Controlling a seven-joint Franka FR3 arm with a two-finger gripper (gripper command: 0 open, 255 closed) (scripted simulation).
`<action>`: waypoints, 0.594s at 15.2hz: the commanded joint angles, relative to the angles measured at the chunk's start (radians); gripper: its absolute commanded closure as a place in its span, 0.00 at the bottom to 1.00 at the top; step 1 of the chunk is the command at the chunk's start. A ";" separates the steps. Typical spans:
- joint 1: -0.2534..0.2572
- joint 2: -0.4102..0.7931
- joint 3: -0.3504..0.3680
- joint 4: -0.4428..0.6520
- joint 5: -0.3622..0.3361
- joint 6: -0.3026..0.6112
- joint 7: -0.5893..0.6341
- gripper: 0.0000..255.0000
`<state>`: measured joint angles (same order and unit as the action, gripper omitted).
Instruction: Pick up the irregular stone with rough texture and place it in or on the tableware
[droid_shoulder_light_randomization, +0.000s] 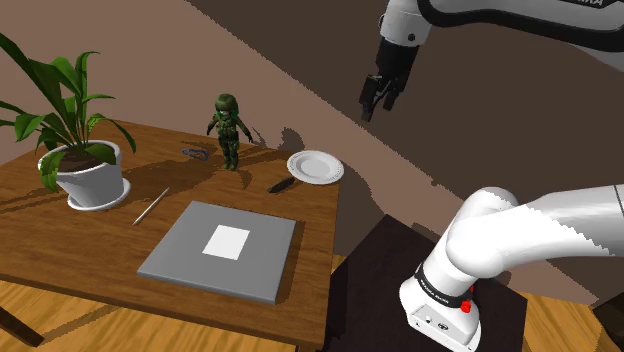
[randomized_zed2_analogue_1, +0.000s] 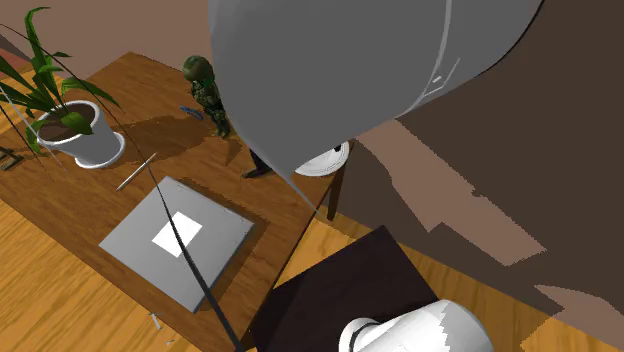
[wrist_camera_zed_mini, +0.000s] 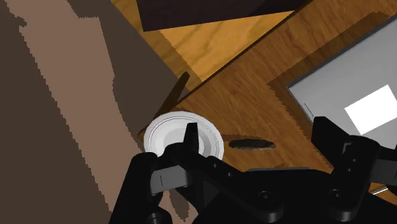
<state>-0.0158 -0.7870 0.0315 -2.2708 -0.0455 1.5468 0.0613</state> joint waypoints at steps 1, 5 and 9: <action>0.000 0.000 0.000 0.000 0.000 0.000 0.000 0.00; 0.042 0.059 -0.063 -0.072 -0.042 0.139 -0.174 0.00; 0.083 0.145 -0.123 -0.117 -0.075 0.279 -0.344 0.00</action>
<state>0.0559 -0.6607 -0.0775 -2.3781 -0.1124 1.7931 -0.2359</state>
